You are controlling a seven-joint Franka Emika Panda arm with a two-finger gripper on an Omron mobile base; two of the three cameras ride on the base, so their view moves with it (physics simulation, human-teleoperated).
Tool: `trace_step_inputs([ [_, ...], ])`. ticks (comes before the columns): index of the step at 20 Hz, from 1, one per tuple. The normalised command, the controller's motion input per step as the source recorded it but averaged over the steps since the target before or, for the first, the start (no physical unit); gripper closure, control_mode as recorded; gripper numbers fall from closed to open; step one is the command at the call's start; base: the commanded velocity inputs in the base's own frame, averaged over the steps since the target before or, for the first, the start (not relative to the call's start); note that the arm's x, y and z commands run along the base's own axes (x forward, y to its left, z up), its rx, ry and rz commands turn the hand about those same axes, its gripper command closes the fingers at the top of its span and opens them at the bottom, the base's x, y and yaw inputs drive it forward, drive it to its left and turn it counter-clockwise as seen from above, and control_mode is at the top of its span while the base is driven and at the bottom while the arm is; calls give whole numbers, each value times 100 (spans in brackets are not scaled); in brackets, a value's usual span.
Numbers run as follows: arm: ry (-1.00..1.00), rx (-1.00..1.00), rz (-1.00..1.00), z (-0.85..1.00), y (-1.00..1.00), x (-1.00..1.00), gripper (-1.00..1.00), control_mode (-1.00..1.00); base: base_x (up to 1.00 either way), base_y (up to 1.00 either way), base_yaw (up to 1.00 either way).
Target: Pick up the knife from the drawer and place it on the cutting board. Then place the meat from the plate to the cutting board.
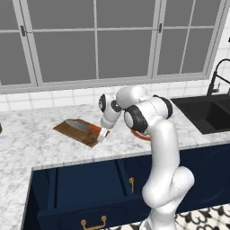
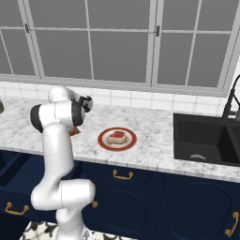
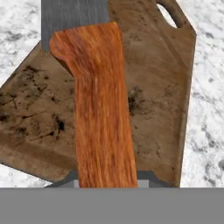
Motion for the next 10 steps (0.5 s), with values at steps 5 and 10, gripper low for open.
trace_step_inputs([
  [5,19,-9,-10,7,23,86,100,-100,0,0,0],
  [10,19,-9,-12,15,38,85,100,-100,0,0,0],
])
